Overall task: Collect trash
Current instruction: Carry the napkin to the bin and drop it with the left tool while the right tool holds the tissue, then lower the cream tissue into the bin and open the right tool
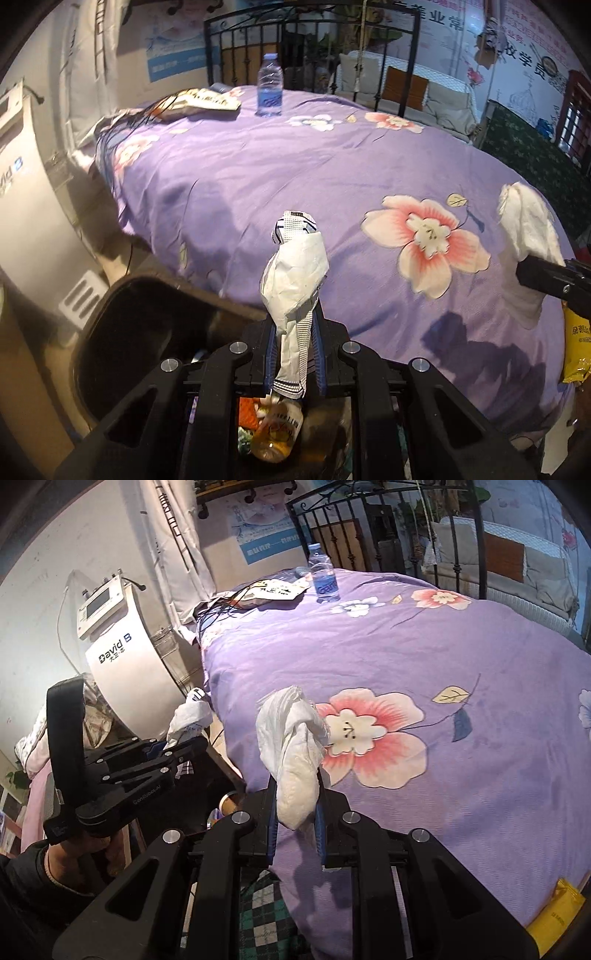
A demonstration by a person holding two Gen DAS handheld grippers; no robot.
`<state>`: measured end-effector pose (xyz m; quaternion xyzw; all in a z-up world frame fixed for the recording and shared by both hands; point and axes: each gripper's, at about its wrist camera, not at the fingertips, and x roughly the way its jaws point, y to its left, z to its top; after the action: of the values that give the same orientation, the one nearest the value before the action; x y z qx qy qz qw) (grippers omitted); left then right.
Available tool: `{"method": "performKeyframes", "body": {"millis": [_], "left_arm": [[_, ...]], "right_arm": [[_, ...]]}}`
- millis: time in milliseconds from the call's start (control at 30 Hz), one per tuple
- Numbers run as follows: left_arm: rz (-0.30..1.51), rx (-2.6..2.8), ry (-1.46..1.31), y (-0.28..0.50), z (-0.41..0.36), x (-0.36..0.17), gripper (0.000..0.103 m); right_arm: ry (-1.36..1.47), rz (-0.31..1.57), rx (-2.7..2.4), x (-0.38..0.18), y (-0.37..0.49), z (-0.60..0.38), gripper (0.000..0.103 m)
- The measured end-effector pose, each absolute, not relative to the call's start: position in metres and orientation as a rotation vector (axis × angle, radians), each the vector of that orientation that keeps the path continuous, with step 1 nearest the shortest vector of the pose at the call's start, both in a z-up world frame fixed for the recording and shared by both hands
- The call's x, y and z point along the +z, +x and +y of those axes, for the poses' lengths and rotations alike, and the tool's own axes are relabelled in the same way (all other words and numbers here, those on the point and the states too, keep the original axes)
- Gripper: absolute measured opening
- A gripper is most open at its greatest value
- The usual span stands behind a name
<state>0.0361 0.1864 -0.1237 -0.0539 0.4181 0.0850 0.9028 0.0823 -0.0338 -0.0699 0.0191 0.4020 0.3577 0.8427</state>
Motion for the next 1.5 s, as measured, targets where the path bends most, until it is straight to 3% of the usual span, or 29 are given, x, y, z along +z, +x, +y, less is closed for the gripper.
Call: {"method": "performKeyframes", "body": {"millis": [400,433,567,733,1500], "left_arm": [[1.12,0.328,-0.317,0.023,0.246,-0.202,0.019],[1.125,0.326,-0.335,0.023,0.248,-0.205,0.022],[1.123,0.343,-0.323,0.022,0.247,-0.204,0.065],[1.086,0.386,-0.273,0.019,0.246,-0.191,0.079],[0.846,0.664,-0.264,-0.028,0.31,-0.113,0.09]], "right_arm": [[-0.003,0.817,0.836,-0.074,0.056,0.003,0.017],[0.0,0.82,0.835,-0.075,0.056,0.003,0.017],[0.003,0.832,0.828,-0.079,0.058,0.002,0.017],[-0.003,0.848,0.838,-0.084,0.057,0.008,0.017],[-0.081,1.189,1.136,-0.176,0.05,0.167,0.017]]}}
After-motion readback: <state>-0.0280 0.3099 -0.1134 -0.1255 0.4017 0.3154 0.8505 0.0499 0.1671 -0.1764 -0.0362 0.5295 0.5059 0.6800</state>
